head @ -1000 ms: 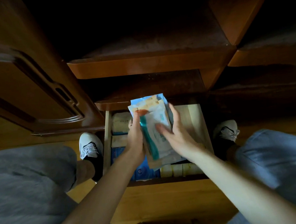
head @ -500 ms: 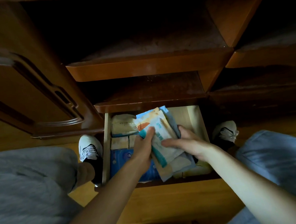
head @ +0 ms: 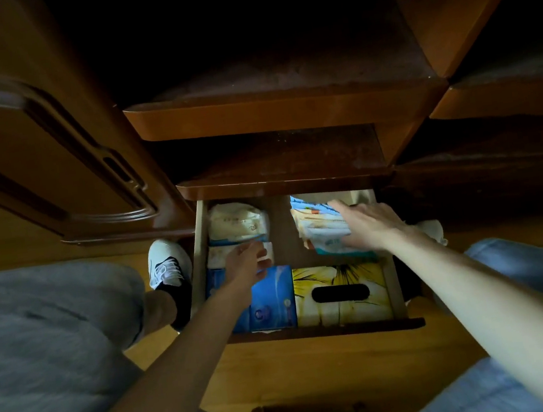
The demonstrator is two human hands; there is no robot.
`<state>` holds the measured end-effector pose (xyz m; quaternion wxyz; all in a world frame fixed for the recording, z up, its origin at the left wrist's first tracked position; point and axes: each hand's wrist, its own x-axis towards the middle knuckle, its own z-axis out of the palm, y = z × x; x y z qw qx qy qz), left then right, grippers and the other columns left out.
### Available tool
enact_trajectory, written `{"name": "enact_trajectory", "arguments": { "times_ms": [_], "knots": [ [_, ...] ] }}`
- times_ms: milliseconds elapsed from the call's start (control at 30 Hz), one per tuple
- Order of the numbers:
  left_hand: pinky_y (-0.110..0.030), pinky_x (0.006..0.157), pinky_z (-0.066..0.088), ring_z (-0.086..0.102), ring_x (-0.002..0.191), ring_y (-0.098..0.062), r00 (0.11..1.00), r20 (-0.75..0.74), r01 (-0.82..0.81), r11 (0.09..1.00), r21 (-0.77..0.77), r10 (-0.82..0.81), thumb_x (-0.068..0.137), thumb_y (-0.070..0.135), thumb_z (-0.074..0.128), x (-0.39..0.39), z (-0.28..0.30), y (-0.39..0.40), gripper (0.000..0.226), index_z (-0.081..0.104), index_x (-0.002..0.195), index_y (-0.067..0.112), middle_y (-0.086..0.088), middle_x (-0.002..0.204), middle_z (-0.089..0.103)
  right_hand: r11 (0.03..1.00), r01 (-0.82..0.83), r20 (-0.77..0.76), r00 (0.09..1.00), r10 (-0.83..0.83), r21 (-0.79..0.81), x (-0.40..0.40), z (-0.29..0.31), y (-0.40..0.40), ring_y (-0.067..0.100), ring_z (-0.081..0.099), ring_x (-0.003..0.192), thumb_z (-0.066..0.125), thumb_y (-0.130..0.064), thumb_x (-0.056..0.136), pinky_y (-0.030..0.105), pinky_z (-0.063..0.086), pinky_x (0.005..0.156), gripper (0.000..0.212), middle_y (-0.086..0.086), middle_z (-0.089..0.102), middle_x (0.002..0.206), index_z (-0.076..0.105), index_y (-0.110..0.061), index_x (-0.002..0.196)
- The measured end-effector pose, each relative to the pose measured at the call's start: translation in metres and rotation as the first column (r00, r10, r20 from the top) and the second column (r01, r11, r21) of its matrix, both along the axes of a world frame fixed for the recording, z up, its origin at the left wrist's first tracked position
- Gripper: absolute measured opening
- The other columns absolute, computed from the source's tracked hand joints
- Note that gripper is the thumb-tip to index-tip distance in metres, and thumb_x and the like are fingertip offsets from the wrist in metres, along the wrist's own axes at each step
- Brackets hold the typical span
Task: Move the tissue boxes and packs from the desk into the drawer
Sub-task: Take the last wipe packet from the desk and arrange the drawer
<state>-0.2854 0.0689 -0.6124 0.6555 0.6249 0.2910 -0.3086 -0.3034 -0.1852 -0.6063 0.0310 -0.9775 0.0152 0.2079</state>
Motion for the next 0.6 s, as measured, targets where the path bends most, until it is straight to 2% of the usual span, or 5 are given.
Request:
{"name": "enact_trajectory", "arguments": {
  "times_ms": [200, 267, 333, 500, 600],
  "knots": [
    [-0.043, 0.083, 0.052, 0.062, 0.085, -0.024, 0.976, 0.131, 0.148, 0.972, 0.185, -0.173, 0.100, 0.017, 0.056, 0.000, -0.012, 0.002, 0.022, 0.066, 0.114, 0.003, -0.013, 0.102, 0.066, 0.998, -0.061, -0.199, 0.978, 0.061, 0.008, 0.034, -0.013, 0.009, 0.014, 0.050, 0.066, 0.065, -0.042, 0.087, 0.034, 0.043, 0.063, 0.058, -0.004, 0.052, 0.084, 0.035, -0.033, 0.136],
    [-0.044, 0.092, 0.049, 0.060, 0.102, -0.025, 0.736, 0.263, 0.324, 0.666, 0.672, -0.623, 0.098, 0.022, 0.055, -0.002, -0.024, 0.009, 0.028, 0.068, 0.117, 0.006, -0.011, 0.113, 0.064, 0.997, -0.069, -0.243, 0.967, 0.074, 0.030, 0.045, -0.020, 0.013, 0.016, 0.051, 0.069, 0.066, -0.037, 0.085, 0.034, 0.042, 0.061, 0.058, -0.004, 0.051, 0.083, 0.036, -0.034, 0.135],
    [-0.043, 0.104, 0.041, 0.045, 0.131, -0.023, 0.420, 0.131, 0.351, 0.293, 0.889, -0.898, 0.097, 0.034, 0.055, -0.008, -0.038, 0.017, 0.041, 0.059, 0.133, 0.014, -0.004, 0.142, 0.051, 0.994, -0.054, -0.278, 0.957, 0.078, 0.092, 0.057, -0.027, 0.017, 0.020, 0.058, 0.077, 0.069, -0.035, 0.083, 0.040, 0.053, 0.070, 0.061, 0.000, 0.059, 0.094, 0.035, -0.036, 0.134],
    [-0.051, 0.116, 0.029, 0.007, 0.152, -0.029, 0.242, -0.202, 0.663, 0.010, 0.749, -0.949, 0.096, 0.049, 0.054, -0.017, -0.073, 0.035, 0.081, 0.014, 0.159, 0.016, -0.002, 0.168, 0.002, 0.989, 0.012, -0.511, 0.857, 0.067, 0.150, 0.076, -0.056, 0.019, 0.028, 0.062, 0.106, 0.080, -0.027, 0.082, 0.050, 0.054, 0.094, 0.058, 0.007, 0.061, 0.122, 0.047, -0.022, 0.130],
    [-0.051, 0.115, 0.029, 0.005, 0.152, -0.031, 0.215, -0.211, 0.663, -0.016, 0.749, -0.954, 0.096, 0.047, 0.056, -0.011, -0.077, 0.037, 0.083, 0.013, 0.160, 0.015, -0.003, 0.168, 0.003, 0.991, 0.070, -0.553, 0.833, 0.006, 0.116, 0.070, -0.080, 0.016, 0.025, 0.062, 0.104, 0.079, -0.038, 0.084, 0.041, 0.053, 0.090, 0.055, 0.006, 0.063, 0.122, 0.048, -0.016, 0.123]
  ]
}}
